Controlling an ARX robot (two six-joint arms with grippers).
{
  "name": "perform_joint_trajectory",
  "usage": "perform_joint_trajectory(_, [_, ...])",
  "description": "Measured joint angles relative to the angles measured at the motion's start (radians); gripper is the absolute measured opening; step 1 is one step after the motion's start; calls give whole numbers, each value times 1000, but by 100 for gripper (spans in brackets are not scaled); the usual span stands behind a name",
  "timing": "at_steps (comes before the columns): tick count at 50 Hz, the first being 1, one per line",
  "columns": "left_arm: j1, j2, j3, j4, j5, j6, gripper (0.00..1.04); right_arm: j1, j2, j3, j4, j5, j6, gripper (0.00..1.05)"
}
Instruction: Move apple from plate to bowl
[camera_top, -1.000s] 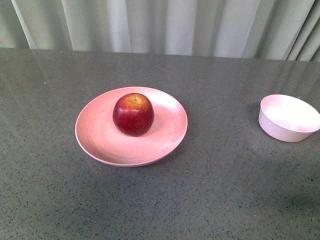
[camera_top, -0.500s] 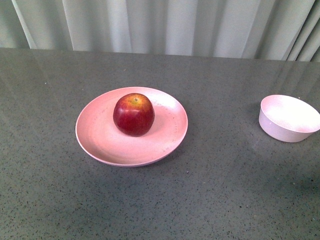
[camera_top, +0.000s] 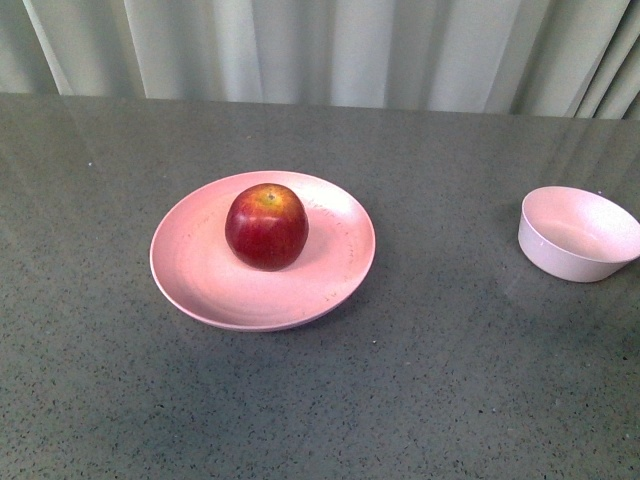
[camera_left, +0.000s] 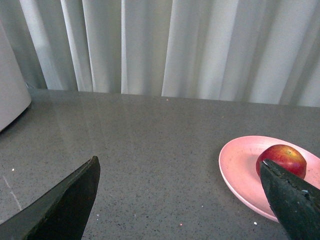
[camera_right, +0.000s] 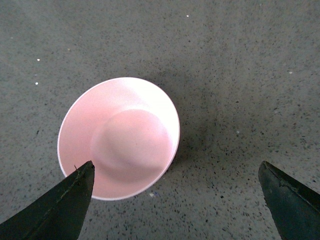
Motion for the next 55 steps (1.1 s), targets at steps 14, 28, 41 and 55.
perform_joint_trajectory(14, [0, 0, 0, 0, 0, 0, 96, 21, 182, 121, -31, 66, 48, 96])
perform_joint_trajectory(28, [0, 0, 0, 0, 0, 0, 96, 46, 267, 172, -42, 77, 97, 96])
perform_joint_trajectory(41, [0, 0, 0, 0, 0, 0, 96, 65, 322, 229, -68, 95, 130, 84])
perform_joint_trajectory(55, [0, 0, 0, 0, 0, 0, 96, 68, 334, 255, -95, 100, 169, 33])
